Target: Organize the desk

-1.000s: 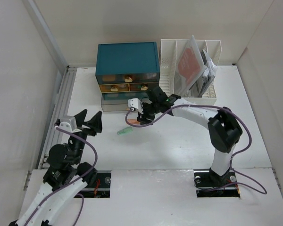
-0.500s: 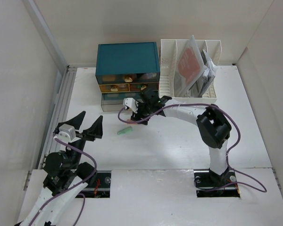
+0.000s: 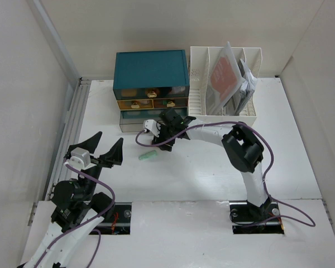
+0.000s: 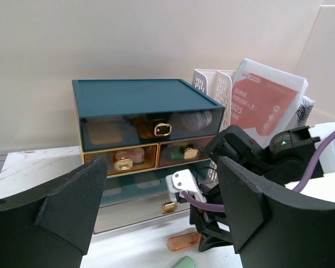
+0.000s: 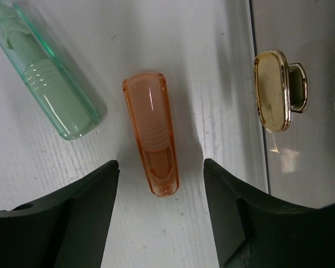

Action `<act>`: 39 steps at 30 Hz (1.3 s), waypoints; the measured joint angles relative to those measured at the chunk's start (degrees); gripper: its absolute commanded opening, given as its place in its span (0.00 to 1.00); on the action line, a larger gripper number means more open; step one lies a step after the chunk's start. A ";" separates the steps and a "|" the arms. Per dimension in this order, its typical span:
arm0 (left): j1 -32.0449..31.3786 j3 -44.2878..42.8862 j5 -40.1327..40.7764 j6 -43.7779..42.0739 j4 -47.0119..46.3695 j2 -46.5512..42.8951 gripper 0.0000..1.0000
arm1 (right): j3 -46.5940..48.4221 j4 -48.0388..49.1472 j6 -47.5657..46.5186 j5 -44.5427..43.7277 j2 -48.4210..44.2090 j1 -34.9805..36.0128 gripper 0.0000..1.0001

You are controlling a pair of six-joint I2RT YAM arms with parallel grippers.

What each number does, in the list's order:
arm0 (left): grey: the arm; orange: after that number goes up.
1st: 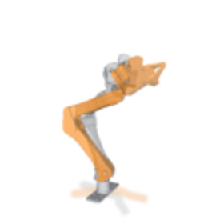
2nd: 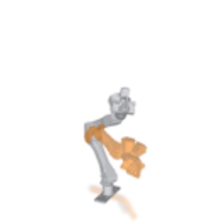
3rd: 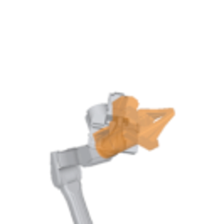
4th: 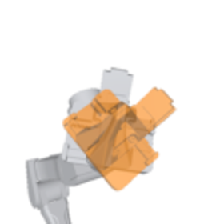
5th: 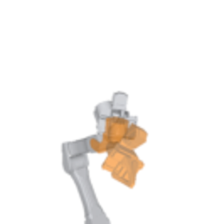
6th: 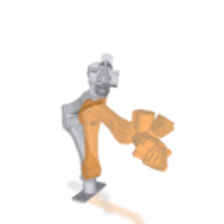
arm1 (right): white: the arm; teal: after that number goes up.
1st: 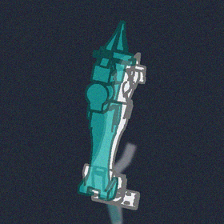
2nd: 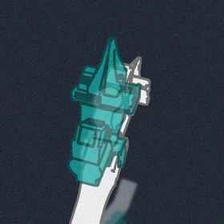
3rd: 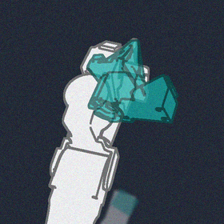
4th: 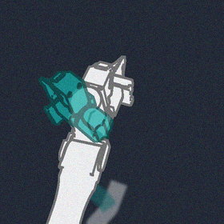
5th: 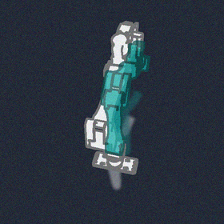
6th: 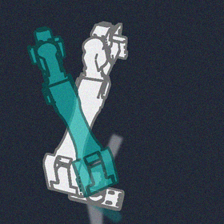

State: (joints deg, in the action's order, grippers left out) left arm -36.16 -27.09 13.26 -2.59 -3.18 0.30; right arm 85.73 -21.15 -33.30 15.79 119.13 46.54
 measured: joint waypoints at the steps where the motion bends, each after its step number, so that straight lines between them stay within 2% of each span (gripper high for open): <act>1: 0.00 0.00 -0.07 0.00 0.00 0.00 0.77 | 0.35 0.00 0.24 -0.20 0.44 0.02 0.69; 6: 0.00 0.00 -0.33 -0.02 0.00 0.00 0.78 | 2.34 -0.15 0.92 -0.59 2.16 0.04 0.69; 8: 0.02 0.02 -0.42 -0.02 0.00 0.00 0.78 | 2.84 -0.15 1.09 -0.70 2.51 0.09 0.65; 10: 0.02 0.00 -0.44 -0.02 0.00 0.00 0.78 | 2.95 -0.33 1.25 -0.76 2.56 0.17 0.57; 13: 0.00 0.02 -0.50 -0.02 0.00 0.00 0.78 | 3.50 -1.07 1.44 -0.57 2.89 0.44 0.53; 21: 0.00 0.02 -0.61 -0.02 0.00 0.00 0.78 | 4.76 -5.44 0.98 1.49 3.26 1.81 0.51; 33: 0.00 0.02 -0.63 -0.04 0.00 0.00 0.79 | 5.25 -8.74 -0.11 4.33 3.26 2.29 0.25; 39: 0.00 0.02 -0.66 -0.04 0.00 0.00 0.79 | 5.27 -8.24 -0.09 1.40 2.93 2.29 0.23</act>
State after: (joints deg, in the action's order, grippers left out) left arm -36.16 -27.07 12.60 -2.63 -3.18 0.30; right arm 91.00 -29.39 -33.39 17.19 122.06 48.84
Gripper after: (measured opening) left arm 0.786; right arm 0.329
